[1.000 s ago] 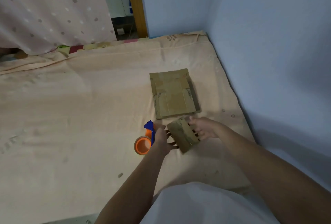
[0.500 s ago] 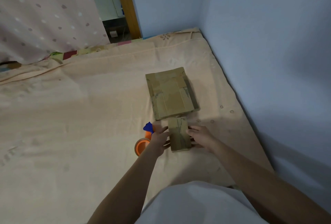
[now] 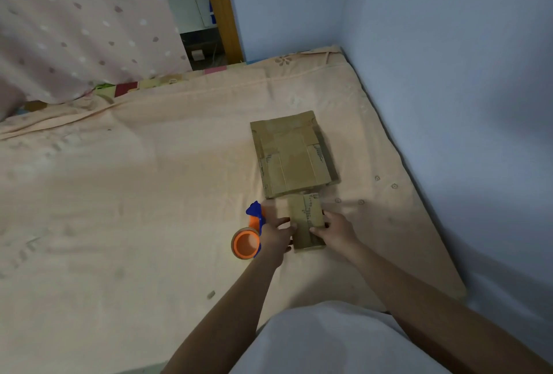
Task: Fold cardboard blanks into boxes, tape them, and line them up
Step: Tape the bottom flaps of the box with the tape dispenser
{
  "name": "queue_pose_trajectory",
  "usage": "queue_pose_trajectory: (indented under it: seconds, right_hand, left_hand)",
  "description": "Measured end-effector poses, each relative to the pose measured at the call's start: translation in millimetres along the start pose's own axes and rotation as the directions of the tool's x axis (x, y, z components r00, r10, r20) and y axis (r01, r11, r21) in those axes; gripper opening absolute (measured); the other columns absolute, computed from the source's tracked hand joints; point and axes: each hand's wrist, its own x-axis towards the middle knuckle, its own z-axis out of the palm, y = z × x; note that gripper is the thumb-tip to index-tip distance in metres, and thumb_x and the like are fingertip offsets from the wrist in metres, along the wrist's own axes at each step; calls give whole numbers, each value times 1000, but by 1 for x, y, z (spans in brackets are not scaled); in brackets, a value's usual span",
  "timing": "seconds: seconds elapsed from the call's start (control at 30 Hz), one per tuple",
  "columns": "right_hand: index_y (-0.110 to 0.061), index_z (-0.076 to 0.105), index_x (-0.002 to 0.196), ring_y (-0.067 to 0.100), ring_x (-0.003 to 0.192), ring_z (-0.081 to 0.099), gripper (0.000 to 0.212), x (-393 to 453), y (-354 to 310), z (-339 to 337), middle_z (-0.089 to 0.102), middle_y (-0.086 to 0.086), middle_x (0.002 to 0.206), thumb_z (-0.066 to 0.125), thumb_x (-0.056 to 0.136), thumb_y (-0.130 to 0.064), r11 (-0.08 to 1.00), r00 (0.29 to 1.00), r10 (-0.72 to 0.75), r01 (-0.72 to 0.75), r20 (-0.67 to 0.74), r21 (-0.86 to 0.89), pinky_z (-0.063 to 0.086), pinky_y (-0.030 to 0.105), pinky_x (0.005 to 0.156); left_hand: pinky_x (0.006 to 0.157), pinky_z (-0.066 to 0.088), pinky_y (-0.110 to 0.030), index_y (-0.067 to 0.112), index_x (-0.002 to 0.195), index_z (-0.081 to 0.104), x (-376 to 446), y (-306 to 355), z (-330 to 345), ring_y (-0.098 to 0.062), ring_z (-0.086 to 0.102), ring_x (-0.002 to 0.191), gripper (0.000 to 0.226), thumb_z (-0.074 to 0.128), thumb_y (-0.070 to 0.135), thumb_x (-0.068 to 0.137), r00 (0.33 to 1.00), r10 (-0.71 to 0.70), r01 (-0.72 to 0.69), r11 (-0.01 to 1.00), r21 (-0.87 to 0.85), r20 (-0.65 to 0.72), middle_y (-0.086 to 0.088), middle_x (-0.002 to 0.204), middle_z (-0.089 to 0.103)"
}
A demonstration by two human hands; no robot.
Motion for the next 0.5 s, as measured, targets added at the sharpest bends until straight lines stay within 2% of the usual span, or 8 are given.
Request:
queue_pose_trajectory:
  seconds: [0.07,0.13,0.2,0.27,0.33,0.4,0.5]
  right_hand:
    - [-22,61,135,19,102,67,52,0,2,1,69,0,124,77,86,-28,1000,1000,5,-5,-2,-1,49,26,83]
    - [-22,62,134,19,102,67,52,1,2,0,70,0,123,78,85,-30,1000,1000,4,-4,3,-9,49,26,83]
    - [-23,61,134,19,101,67,51,2,3,-1,70,-1,122,78,85,-30,1000,1000,3,-3,16,-9,49,26,82]
    - [-22,61,134,18,99,68,51,2,4,-2,71,0,120,77,86,-30,1000,1000,8,-8,19,0,46,24,78]
    - [-21,63,132,18,96,68,49,2,5,-1,71,1,118,78,86,-28,1000,1000,9,-9,10,11,45,23,76]
    - [-21,64,130,18,95,68,47,2,4,0,72,1,117,77,86,-26,1000,1000,8,-8,7,16,45,22,76]
    - [-22,64,130,19,99,69,47,3,4,0,72,0,116,78,86,-26,1000,1000,14,-14,10,26,45,22,77]
  left_hand:
    - [85,58,-42,17,121,64,2,1,-1,-27,67,94,29,69,21,92,1000,20,-19,999,34,-9,-4,94,67]
    - [76,56,-35,19,112,67,2,1,-5,-20,63,84,19,66,22,93,996,71,-66,992,110,-47,-4,91,66]
    - [65,49,-30,16,93,68,4,0,-15,-20,61,78,10,59,20,93,966,205,-147,937,318,-156,-3,84,66]
    - [59,44,-31,12,80,62,8,-6,-29,-24,59,75,12,55,18,87,918,306,-136,842,523,-253,-5,78,64]
    - [67,45,-33,9,86,57,13,-14,-41,-27,58,82,10,57,19,85,913,288,-45,776,629,-290,-7,86,61]
    - [76,47,-36,8,99,59,14,-20,-50,-29,59,92,18,61,22,87,924,230,29,754,656,-306,-8,95,62]
    - [69,43,-31,13,102,60,11,-25,-54,-20,55,82,17,64,24,91,943,226,2,730,684,-245,-1,89,60]
